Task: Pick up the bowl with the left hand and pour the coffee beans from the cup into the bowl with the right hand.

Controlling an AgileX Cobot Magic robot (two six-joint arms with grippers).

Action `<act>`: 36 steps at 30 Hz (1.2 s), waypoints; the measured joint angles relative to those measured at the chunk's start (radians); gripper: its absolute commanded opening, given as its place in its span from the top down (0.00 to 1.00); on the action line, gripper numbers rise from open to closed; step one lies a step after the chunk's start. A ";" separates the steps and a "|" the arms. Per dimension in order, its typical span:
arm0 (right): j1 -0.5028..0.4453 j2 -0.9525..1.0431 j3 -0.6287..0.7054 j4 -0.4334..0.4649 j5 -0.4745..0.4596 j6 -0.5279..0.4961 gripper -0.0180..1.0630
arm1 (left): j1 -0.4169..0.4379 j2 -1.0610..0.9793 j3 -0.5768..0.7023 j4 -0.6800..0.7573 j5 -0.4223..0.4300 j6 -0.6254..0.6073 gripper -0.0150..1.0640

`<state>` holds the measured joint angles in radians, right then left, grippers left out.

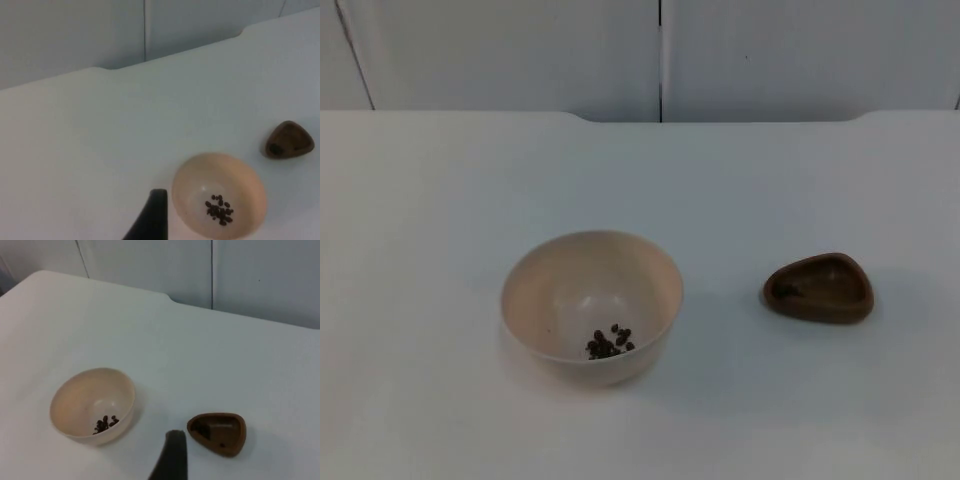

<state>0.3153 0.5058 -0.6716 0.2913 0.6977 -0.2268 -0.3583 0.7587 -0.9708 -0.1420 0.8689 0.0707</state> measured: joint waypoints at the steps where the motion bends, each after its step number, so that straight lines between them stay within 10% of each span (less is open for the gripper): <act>1: 0.000 -0.022 0.007 0.000 0.005 0.000 0.33 | 0.000 -0.030 0.037 0.000 -0.007 0.000 0.17; 10: 0.000 -0.146 0.017 0.000 0.051 -0.005 0.33 | 0.000 -0.331 0.301 0.006 -0.019 0.000 0.17; 36: 0.000 -0.502 0.019 -0.049 0.260 -0.047 0.33 | 0.000 -0.755 0.471 0.082 0.206 0.000 0.17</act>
<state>0.3153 0.0042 -0.6526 0.2419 0.9577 -0.2735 -0.3583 0.0038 -0.4999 -0.0604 1.0750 0.0707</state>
